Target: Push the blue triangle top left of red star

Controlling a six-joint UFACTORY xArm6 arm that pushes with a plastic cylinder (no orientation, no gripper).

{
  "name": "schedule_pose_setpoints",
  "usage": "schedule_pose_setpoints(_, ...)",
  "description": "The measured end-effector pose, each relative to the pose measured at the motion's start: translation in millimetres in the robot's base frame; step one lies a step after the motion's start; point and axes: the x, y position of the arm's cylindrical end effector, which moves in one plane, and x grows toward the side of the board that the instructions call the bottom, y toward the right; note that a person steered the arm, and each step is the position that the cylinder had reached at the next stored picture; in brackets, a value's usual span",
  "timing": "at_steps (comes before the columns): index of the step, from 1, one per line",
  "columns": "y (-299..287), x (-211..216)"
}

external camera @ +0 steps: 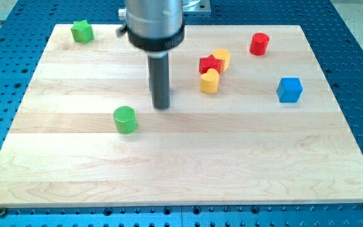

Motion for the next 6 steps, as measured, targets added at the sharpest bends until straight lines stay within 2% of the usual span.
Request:
schedule_pose_setpoints(1,23,-56)
schedule_pose_setpoints(2,18,-56)
schedule_pose_setpoints(3,-13,-27)
schedule_pose_setpoints(4,-39,-61)
schedule_pose_setpoints(5,10,-91)
schedule_pose_setpoints(6,31,-91)
